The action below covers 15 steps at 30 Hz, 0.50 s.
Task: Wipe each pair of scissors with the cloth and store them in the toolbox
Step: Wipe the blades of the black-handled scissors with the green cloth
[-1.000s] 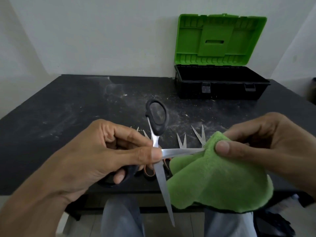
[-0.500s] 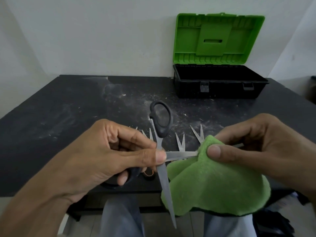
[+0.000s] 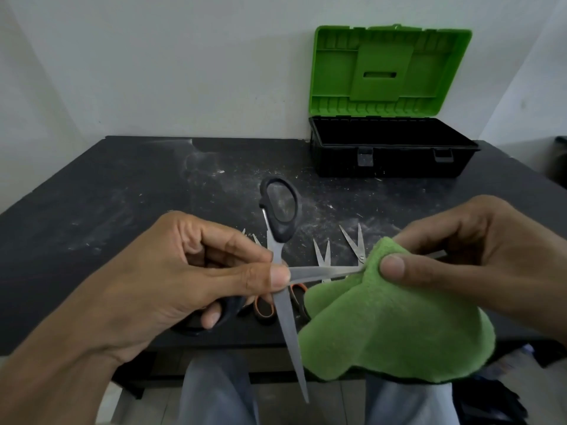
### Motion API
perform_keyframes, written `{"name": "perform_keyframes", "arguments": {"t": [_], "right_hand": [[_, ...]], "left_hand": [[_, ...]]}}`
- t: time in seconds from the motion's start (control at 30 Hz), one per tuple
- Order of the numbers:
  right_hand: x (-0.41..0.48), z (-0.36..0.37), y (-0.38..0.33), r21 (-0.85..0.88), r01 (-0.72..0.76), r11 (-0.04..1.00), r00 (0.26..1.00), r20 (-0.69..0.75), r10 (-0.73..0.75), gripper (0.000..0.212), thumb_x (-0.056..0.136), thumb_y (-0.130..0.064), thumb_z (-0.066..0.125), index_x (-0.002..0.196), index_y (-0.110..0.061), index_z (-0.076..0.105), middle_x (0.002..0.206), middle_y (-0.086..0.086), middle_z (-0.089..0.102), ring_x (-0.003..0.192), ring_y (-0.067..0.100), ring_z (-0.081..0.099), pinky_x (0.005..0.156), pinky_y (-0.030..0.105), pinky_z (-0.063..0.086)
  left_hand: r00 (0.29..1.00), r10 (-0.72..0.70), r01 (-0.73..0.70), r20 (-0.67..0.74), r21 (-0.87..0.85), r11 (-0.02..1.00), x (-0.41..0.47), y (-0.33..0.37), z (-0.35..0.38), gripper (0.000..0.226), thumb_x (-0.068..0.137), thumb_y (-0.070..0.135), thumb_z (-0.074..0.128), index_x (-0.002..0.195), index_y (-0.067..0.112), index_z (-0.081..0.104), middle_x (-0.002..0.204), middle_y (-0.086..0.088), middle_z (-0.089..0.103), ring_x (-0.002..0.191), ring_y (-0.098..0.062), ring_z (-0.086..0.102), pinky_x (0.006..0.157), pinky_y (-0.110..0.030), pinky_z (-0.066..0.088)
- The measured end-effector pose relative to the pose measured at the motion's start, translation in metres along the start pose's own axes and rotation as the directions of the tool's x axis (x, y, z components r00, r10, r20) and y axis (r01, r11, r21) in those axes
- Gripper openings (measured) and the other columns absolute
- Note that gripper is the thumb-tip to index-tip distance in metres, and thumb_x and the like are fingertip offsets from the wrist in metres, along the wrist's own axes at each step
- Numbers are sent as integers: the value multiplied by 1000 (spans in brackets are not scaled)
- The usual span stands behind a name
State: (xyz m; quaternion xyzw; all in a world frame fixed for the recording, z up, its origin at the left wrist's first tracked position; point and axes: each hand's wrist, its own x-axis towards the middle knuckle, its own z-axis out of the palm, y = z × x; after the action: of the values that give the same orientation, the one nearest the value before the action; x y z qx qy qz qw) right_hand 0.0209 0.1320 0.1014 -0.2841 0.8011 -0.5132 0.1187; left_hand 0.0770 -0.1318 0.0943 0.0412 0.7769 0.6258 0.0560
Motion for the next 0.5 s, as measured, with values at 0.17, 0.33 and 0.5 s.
{"name": "perform_keyframes", "arguments": {"t": [0.17, 0.33, 0.5], "right_hand": [[2, 4, 0, -33, 6, 999, 1000, 5, -6, 14, 79, -39, 75, 84, -33, 87, 86, -1, 84, 78, 16, 82, 73, 43, 67], [-1, 0, -2, -62, 33, 998, 999, -29, -35, 12, 79, -35, 74, 79, -34, 86, 80, -2, 84, 71, 16, 82, 63, 34, 67], [-2, -1, -3, -49, 38, 998, 997, -58, -40, 11, 77, -33, 76, 76, -35, 86, 78, -4, 83, 70, 13, 81, 60, 24, 65]], "left_hand": [[1000, -1, 1, -29, 4, 1000, 1, -2, 1, 21, 55, 28, 81, 66, 11, 80, 49, -8, 64, 28, -8, 40, 32, -11, 30], [999, -2, 2, -37, 8, 1000, -1, -3, -3, 21, 54, 28, 81, 66, 11, 80, 51, -11, 65, 29, -9, 40, 33, -10, 30], [999, -3, 4, -34, 21, 1000, -1, -3, -3, 20, 54, 29, 81, 66, 13, 80, 52, -12, 66, 30, -10, 40, 34, -10, 31]]}}
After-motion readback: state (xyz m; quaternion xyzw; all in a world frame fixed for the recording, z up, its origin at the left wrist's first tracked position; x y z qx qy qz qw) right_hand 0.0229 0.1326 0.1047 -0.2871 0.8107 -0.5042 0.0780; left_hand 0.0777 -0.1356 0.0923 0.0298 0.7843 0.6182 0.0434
